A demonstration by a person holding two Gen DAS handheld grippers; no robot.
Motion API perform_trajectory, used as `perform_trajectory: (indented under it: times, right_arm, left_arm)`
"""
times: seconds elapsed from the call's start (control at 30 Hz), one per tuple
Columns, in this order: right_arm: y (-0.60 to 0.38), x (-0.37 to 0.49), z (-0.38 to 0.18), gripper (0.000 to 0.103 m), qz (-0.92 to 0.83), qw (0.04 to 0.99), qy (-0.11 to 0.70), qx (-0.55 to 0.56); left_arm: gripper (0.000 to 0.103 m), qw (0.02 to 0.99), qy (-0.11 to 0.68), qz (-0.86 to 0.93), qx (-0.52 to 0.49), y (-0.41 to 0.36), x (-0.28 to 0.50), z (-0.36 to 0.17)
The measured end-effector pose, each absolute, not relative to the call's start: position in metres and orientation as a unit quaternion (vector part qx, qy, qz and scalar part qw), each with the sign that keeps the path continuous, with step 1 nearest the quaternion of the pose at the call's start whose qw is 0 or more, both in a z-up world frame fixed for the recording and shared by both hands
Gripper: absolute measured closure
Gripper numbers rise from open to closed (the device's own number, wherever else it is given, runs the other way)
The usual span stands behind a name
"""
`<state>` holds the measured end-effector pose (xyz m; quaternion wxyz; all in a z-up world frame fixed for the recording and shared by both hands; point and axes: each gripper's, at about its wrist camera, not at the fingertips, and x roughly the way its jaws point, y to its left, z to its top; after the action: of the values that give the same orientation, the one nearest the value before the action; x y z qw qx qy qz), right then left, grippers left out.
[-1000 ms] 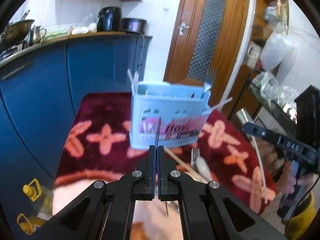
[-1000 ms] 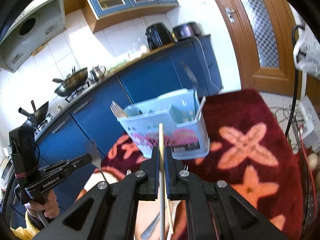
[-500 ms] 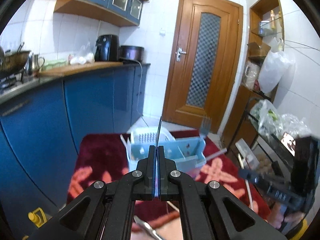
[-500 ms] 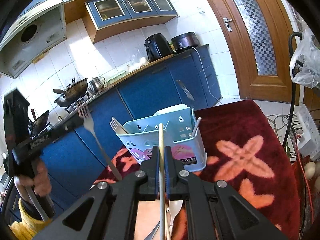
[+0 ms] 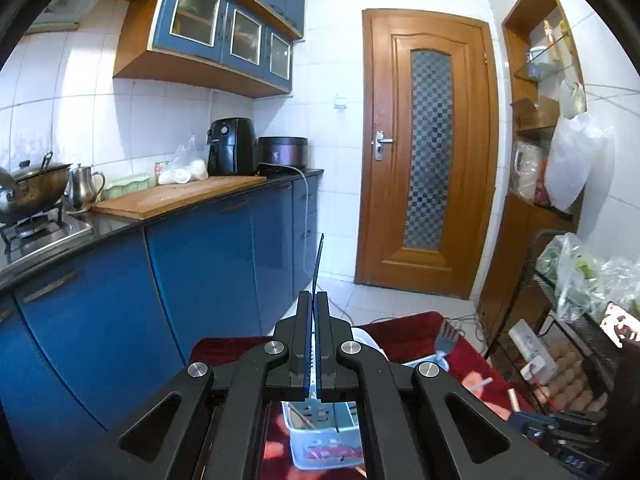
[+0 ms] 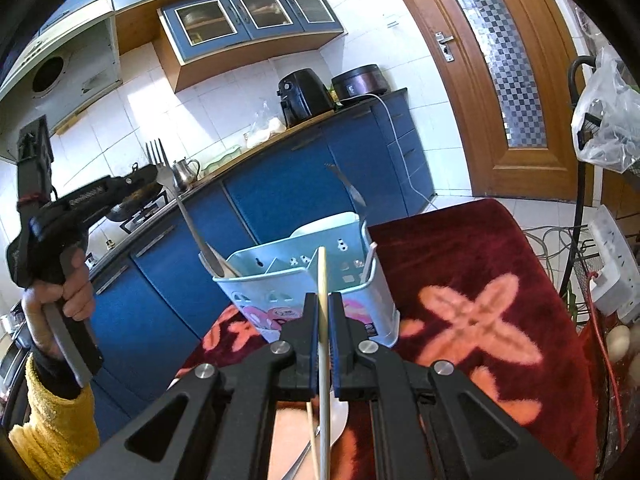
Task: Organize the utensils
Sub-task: 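Lift the tongs and chopstick and carry both tools over the blue holder, then lower the tongs and chopstick into the holder and open both tools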
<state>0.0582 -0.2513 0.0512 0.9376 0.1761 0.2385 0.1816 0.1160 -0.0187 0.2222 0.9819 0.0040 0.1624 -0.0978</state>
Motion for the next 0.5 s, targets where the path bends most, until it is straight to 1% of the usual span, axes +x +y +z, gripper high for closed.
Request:
perform_trajectory:
  times: [0.17,0.5]
  right_arm:
    - [-0.254,0.069,0.058,0.097,0.174,0.941,0.228,0.177]
    - [-0.236,0.105,0.089,0.097,0.175,0.956,0.174,0.157]
  left_arm:
    - [0.103,0.983,0.160,-0.082,0.018,-0.024,0.132,0.206]
    - [0.103,0.974,0.205,-0.099,-0.003,-0.020,0.160,0.171]
